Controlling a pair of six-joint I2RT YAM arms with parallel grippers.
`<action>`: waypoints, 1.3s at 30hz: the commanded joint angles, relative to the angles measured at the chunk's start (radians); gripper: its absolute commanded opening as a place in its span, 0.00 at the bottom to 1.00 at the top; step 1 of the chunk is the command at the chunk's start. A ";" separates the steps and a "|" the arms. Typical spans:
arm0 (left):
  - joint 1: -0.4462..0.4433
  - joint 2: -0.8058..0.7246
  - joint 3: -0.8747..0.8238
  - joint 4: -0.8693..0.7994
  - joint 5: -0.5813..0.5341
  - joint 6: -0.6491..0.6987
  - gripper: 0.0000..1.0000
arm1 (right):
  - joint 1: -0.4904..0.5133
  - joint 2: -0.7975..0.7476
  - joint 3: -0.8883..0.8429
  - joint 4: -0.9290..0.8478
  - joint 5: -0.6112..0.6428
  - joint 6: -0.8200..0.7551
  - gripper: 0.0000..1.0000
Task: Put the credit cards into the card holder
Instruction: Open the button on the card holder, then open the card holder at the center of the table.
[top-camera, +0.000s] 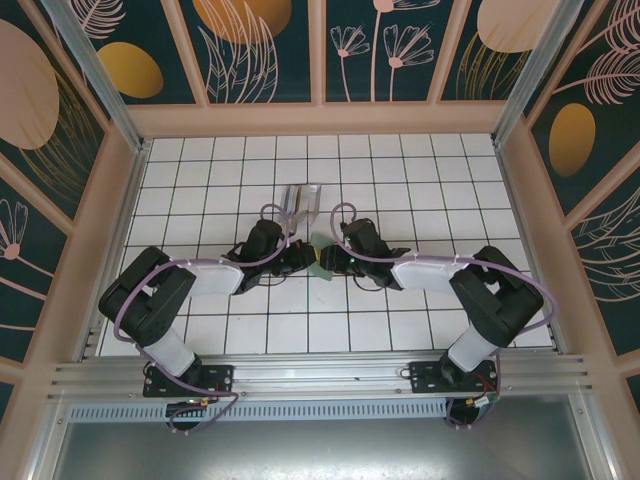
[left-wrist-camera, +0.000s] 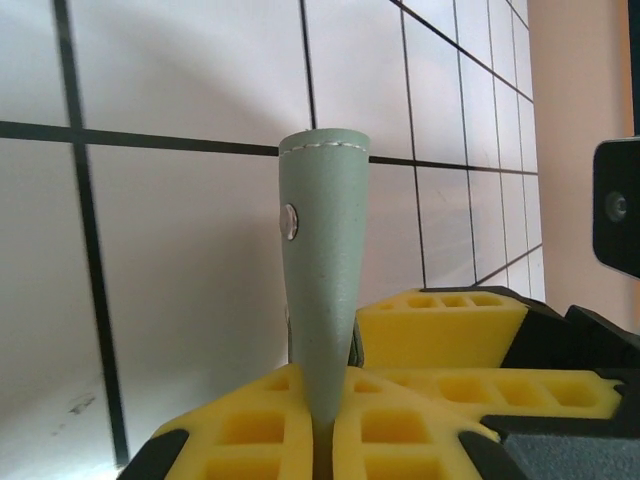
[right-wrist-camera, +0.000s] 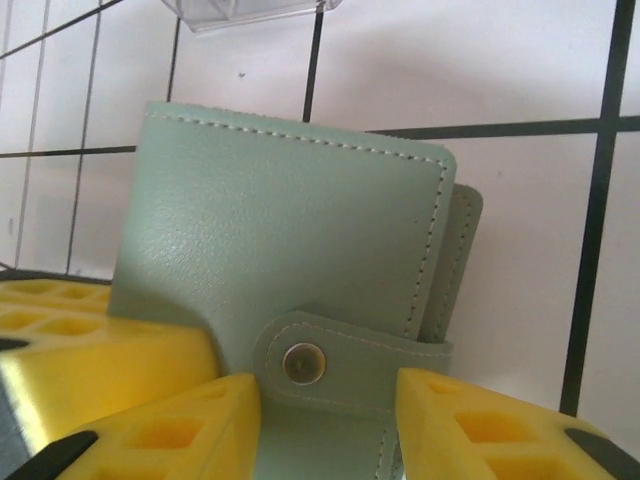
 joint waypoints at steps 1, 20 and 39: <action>-0.010 -0.034 -0.006 0.126 0.087 -0.025 0.00 | 0.021 0.050 0.042 -0.047 0.098 -0.032 0.40; -0.010 0.000 -0.041 0.044 -0.030 -0.036 0.04 | -0.013 -0.052 -0.075 -0.013 0.163 -0.015 0.00; -0.009 0.023 -0.018 -0.045 0.005 0.107 0.60 | -0.076 -0.308 -0.208 0.171 -0.156 -0.134 0.00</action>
